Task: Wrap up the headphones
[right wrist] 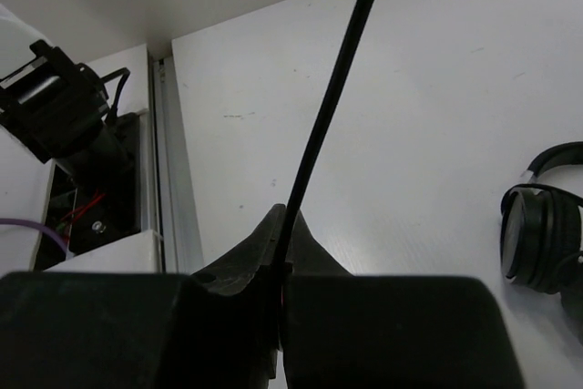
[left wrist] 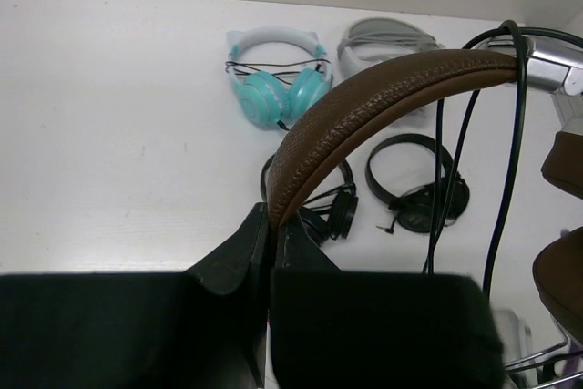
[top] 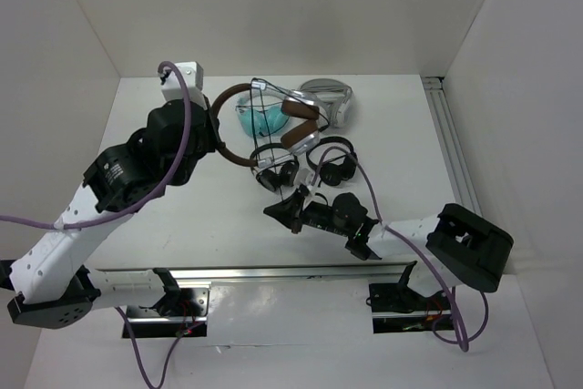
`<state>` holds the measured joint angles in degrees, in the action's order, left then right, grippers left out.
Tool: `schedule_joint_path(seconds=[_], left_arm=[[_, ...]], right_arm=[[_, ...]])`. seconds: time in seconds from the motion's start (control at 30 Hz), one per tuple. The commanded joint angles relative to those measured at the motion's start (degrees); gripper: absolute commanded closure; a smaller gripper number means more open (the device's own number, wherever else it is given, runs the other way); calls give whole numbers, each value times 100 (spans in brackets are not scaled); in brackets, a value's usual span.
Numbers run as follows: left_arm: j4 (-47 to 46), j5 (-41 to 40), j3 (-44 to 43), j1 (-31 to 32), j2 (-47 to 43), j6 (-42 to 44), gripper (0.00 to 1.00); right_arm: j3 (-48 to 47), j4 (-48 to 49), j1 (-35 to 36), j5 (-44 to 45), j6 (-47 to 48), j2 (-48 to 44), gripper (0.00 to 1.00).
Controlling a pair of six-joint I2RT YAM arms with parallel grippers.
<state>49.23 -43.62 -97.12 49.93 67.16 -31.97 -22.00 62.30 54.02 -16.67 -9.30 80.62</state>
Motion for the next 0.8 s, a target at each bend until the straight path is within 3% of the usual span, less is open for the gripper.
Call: schedule_joint_path(seconds=[0.0, 0.3, 0.53, 0.67, 0.77], left_arm=[[-775, -174, -114, -334, -80, -337, 100], [-977, 547, 360, -1301, 43, -503, 100], [-977, 845, 615, -1925, 219, -618, 100], [-977, 1021, 756, -2277, 281, -723, 100], [-1126, 1135, 975, -2479, 281, -723, 100]], right_arm=[[178, 432, 223, 400, 95, -20, 96], [178, -59, 706, 849, 218, -213, 95], [-365, -754, 1031, 1148, 332, -152, 90], [-630, -1123, 1155, 1148, 385, -90, 99], [-805, -1343, 1304, 1095, 464, -20, 99]])
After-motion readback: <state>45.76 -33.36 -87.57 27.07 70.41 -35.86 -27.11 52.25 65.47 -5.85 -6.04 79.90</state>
